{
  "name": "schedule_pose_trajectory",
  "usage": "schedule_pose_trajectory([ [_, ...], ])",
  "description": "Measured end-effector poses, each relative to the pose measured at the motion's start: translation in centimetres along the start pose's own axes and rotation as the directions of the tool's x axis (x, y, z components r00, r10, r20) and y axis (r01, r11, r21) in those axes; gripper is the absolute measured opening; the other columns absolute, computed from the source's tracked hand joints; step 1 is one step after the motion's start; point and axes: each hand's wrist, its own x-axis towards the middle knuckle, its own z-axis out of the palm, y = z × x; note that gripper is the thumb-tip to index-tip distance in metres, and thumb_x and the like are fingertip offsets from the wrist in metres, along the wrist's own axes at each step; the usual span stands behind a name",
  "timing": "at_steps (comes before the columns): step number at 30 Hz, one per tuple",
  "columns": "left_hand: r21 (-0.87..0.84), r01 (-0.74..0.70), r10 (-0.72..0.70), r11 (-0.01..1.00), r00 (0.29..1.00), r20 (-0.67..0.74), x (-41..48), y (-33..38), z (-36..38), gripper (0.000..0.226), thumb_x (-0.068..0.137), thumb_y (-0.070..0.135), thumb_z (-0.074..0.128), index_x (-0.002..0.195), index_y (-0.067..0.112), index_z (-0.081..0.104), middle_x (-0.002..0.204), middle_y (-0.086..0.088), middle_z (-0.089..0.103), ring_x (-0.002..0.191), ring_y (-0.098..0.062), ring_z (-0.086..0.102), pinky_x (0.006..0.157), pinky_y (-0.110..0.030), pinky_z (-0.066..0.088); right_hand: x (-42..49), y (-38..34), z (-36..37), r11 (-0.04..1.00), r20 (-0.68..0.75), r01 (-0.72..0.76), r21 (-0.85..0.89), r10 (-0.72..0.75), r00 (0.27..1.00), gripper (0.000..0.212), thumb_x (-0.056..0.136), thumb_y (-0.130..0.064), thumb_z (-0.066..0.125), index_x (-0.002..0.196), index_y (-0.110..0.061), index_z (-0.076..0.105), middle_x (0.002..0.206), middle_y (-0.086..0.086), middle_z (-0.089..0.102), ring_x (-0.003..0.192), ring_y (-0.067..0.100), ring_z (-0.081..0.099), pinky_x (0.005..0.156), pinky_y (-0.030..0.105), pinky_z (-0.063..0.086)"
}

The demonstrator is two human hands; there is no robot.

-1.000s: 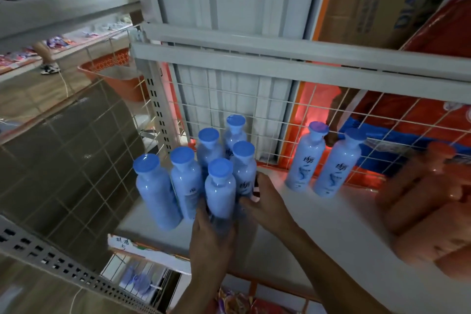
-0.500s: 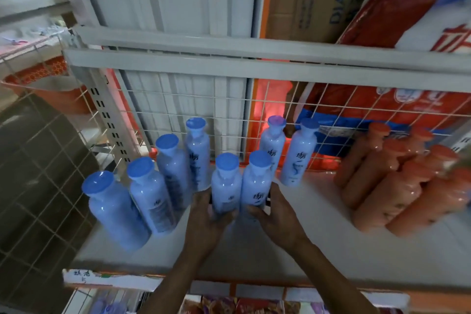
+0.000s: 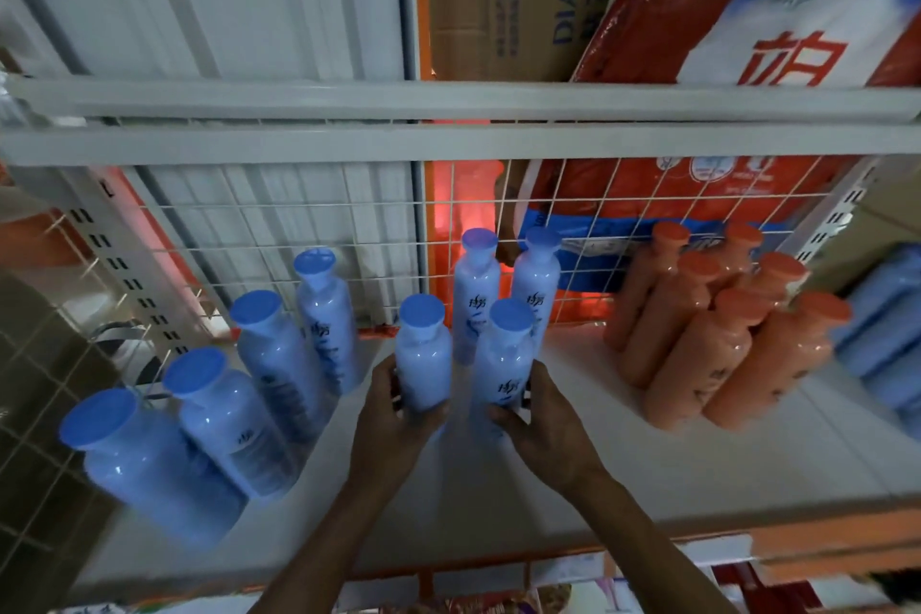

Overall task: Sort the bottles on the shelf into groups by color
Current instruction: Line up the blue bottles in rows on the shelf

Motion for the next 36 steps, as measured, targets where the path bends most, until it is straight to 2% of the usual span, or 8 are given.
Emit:
schedule_pose_trajectory([
  [4,0.035,0.0,-0.006,0.999,0.981,0.191,0.1,-0.6,-0.5,0.068,0.072,0.043,0.08,0.127,0.038,0.042,0.128,0.015,0.055,0.115,0.003,0.055,0.09,-0.025,0.049,0.1,0.7,-1.1,0.999,-0.024,-0.03,-0.012,0.03,0.999,0.054,0.087,-0.026,0.069,0.131,-0.03,0.039,0.124,-0.007,0.057,0.11,0.009,0.057,0.091,0.033,0.051],
  [9,0.155,-0.052,0.041,0.986,0.996,0.077,0.8,-1.3,1.2,0.069,0.063,0.054,0.087,0.116,0.024,0.055,0.108,0.001,0.063,0.102,-0.02,0.063,0.077,-0.045,0.055,-0.1,0.6,-1.5,0.999,-0.045,-0.052,-0.01,0.052,0.998,0.057,0.088,-0.029,0.067,0.134,-0.036,0.034,0.129,-0.009,0.054,0.115,0.009,0.055,0.093,0.032,0.05],
  [13,0.026,-0.034,0.034,0.999,0.999,-0.006,0.4,-0.5,1.8,0.071,0.062,0.036,0.086,0.119,0.041,0.044,0.111,0.021,0.06,0.102,-0.002,0.063,0.076,-0.027,0.057,-0.4,0.2,-1.4,0.998,-0.056,-0.055,-0.002,0.055,0.997,0.062,0.087,-0.038,0.067,0.135,-0.043,0.028,0.132,-0.011,0.052,0.116,0.005,0.053,0.092,0.024,0.048],
  [18,0.058,-0.087,0.079,0.995,0.988,0.129,0.7,0.5,3.1,0.065,0.066,0.04,0.081,0.12,0.028,0.047,0.116,0.011,0.06,0.109,-0.008,0.062,0.076,-0.022,0.054,-0.4,0.3,-1.3,0.996,-0.068,-0.087,0.013,0.088,0.994,0.068,0.078,-0.036,0.076,0.131,-0.041,0.034,0.126,-0.012,0.055,0.111,0.006,0.055,0.086,0.021,0.048],
  [22,0.114,-0.086,0.071,0.99,0.989,0.132,1.9,0.0,3.3,0.043,0.071,0.045,0.084,0.097,0.02,0.06,0.086,0.0,0.065,0.083,-0.022,0.066,0.064,-0.049,0.056,-0.1,0.4,-1.2,0.998,-0.081,-0.065,0.0,0.065,0.995,0.061,0.081,-0.034,0.072,0.129,-0.041,0.035,0.127,-0.011,0.055,0.114,0.007,0.055,0.09,0.027,0.049],
  [27,0.071,-0.06,0.053,0.996,0.993,0.102,1.6,0.3,3.3,0.05,0.066,0.043,0.081,0.107,0.04,0.053,0.105,0.027,0.064,0.096,0.004,0.062,0.074,-0.022,0.054,0.7,1.2,-2.2,0.998,-0.058,-0.066,0.001,0.066,0.996,0.062,0.083,-0.03,0.071,0.135,-0.028,0.037,0.126,-0.012,0.055,0.115,0.009,0.054,0.09,0.025,0.046],
  [30,0.063,-0.045,0.038,0.997,0.993,0.11,1.9,-0.3,3.6,0.061,0.066,0.051,0.077,0.12,0.042,0.049,0.116,0.022,0.062,0.106,0.001,0.059,0.082,-0.026,0.053,1.7,2.0,-3.2,0.995,-0.057,-0.102,0.005,0.102,0.993,0.064,0.085,-0.022,0.071,0.138,-0.022,0.036,0.127,-0.008,0.055,0.112,0.009,0.055,0.088,0.022,0.043],
  [36,0.052,-0.093,0.086,0.994,0.99,0.114,2.5,0.5,5.2,0.059,0.079,0.015,0.08,0.125,0.034,0.049,0.118,0.015,0.062,0.108,0.001,0.06,0.081,-0.013,0.049,3.2,2.7,-4.2,0.991,-0.054,-0.136,0.0,0.135,0.989,0.058,0.085,-0.014,0.072,0.133,-0.014,0.039,0.119,-0.001,0.053,0.105,0.013,0.053,0.079,0.008,0.033],
])
